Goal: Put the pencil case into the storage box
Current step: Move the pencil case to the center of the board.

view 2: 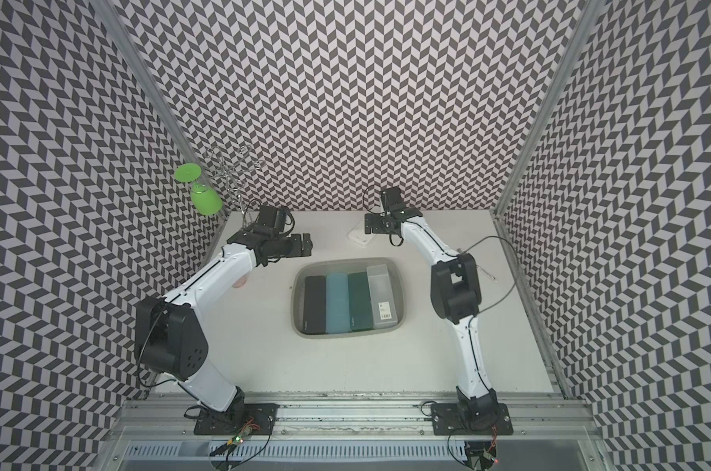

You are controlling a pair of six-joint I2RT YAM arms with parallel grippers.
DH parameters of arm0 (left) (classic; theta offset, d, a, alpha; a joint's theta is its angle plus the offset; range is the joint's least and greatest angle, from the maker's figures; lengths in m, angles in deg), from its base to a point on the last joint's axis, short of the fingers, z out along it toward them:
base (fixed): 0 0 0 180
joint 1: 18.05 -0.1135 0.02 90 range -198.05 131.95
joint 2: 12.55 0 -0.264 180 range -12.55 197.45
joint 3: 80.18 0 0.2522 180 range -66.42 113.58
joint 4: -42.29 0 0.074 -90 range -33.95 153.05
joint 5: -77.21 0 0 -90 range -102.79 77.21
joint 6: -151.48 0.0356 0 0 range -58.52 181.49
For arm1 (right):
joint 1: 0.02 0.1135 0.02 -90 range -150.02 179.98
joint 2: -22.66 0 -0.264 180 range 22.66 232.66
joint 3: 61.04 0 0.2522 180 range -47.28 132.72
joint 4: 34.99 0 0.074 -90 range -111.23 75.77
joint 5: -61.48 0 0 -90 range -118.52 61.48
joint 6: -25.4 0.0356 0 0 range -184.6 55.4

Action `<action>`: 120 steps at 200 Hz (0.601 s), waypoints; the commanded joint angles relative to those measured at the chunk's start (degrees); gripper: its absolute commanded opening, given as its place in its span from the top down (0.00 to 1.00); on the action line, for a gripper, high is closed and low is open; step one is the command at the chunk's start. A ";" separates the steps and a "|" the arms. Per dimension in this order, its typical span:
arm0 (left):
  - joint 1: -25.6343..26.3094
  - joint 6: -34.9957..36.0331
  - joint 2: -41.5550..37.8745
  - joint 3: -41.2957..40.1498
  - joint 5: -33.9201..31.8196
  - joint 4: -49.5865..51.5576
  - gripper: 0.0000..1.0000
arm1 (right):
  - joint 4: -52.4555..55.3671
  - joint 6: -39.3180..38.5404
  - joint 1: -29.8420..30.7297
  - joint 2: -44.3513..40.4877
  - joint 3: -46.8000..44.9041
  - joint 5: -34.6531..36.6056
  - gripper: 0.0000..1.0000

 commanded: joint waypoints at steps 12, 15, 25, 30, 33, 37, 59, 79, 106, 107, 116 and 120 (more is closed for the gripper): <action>-0.39 -1.59 0.43 1.52 -0.09 0.48 0.00 | -17.32 -1.02 0.06 4.49 4.83 -14.74 0.01; -0.39 -1.61 0.37 1.44 -0.14 0.38 0.00 | -18.25 -0.72 0.05 4.92 5.20 -15.42 0.00; -0.37 -1.60 0.26 1.07 -0.18 0.22 0.01 | -20.78 0.62 0.14 6.64 6.49 -17.23 0.01; -0.39 -1.67 0.23 0.90 -0.22 0.17 0.00 | -22.12 1.61 0.14 7.53 7.13 -18.00 0.00; -0.37 -1.60 0.13 0.81 -0.22 0.19 0.01 | -22.62 2.31 0.14 8.19 7.66 -18.51 0.00; -0.36 -1.60 0.09 0.72 -0.26 0.13 0.00 | -23.20 3.21 0.14 9.07 8.51 -19.04 0.00; -0.38 -1.60 -0.73 -0.47 -0.31 -0.55 0.00 | -28.38 9.00 0.36 12.96 11.15 -22.84 0.00; -0.44 -1.38 -0.42 -0.71 0.16 -1.01 0.00 | -31.58 13.23 1.02 16.13 13.26 -22.84 0.00; -0.45 -1.30 0.33 0.45 0.40 -0.75 0.00 | -36.26 18.63 1.37 20.20 15.79 -22.97 0.00; -0.41 -1.27 0.35 0.45 0.40 -0.75 0.00 | -36.45 18.82 1.37 20.37 15.85 -22.93 0.00; -0.40 -1.19 0.38 0.61 0.39 -0.92 0.00 | -37.85 20.87 1.37 21.78 16.90 -22.43 0.00; -0.45 -1.07 0.37 0.68 0.37 -0.93 0.00 | -38.37 21.67 1.37 22.49 17.57 -22.28 0.00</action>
